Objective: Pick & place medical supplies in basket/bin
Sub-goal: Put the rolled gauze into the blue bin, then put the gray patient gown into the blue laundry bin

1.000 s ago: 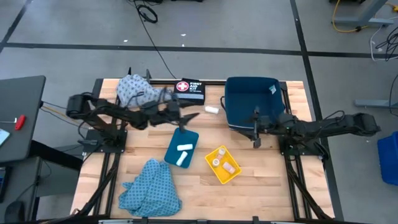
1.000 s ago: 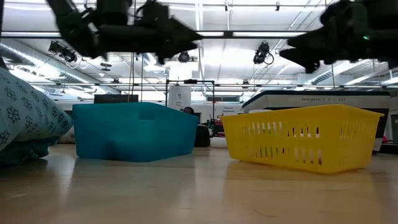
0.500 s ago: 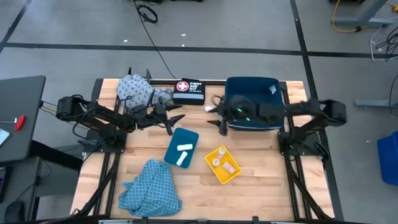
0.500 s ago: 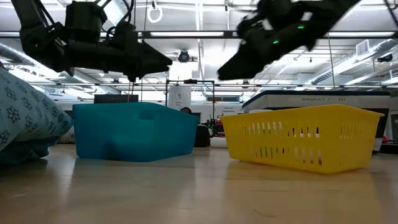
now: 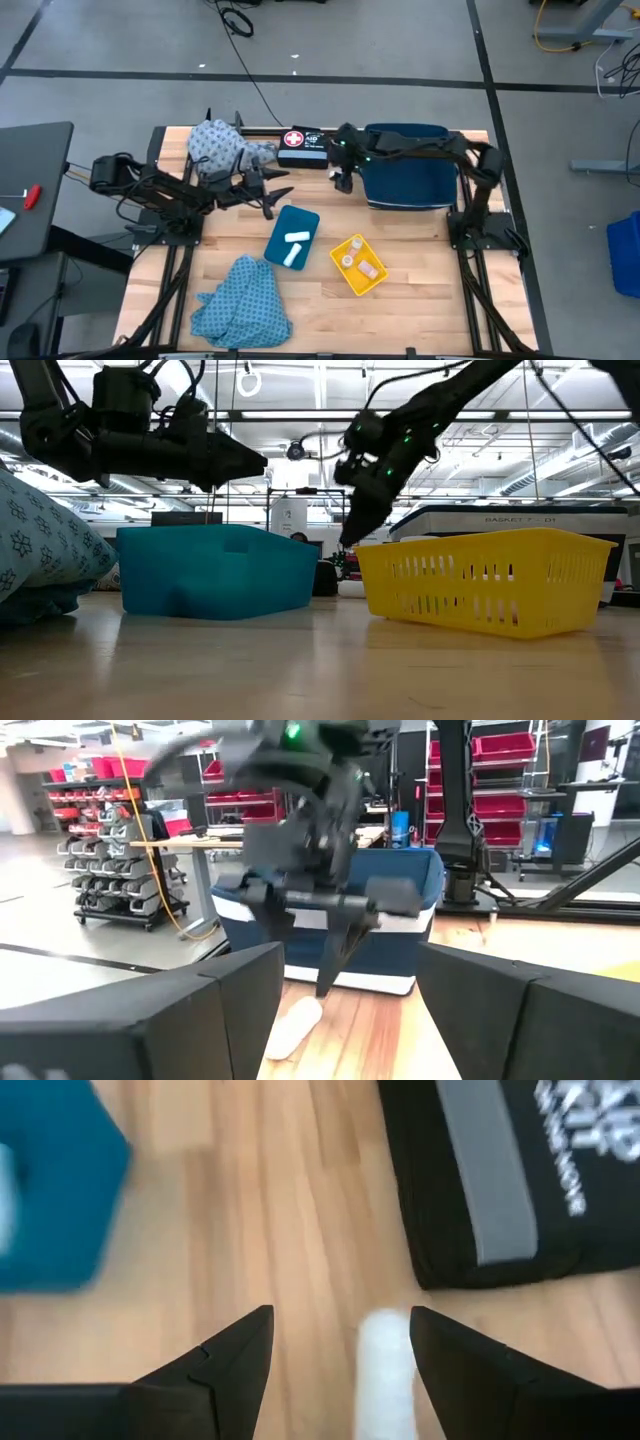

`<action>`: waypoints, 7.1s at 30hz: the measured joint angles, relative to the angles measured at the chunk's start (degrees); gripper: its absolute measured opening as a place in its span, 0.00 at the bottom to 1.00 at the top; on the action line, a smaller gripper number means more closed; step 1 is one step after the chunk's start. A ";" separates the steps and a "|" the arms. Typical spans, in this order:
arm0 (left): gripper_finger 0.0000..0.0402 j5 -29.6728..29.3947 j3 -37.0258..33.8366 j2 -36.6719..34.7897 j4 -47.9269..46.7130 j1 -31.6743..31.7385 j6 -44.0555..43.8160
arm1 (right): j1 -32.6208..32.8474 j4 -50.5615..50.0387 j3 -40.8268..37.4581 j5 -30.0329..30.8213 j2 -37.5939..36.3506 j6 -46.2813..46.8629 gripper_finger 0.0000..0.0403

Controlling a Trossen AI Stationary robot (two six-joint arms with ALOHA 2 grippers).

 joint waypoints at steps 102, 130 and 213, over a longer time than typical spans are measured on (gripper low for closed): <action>0.19 9.17 2.63 -0.37 9.24 -6.14 -1.57 | 22.35 21.01 5.43 7.88 -5.28 2.15 0.20; 0.11 11.33 2.38 -0.39 -0.42 -6.21 -1.50 | 23.26 24.50 3.55 2.23 -9.59 2.08 0.64; 0.62 6.14 17.36 -0.70 -35.70 -13.64 -0.63 | 40.91 81.12 -58.44 29.49 -33.43 13.29 0.64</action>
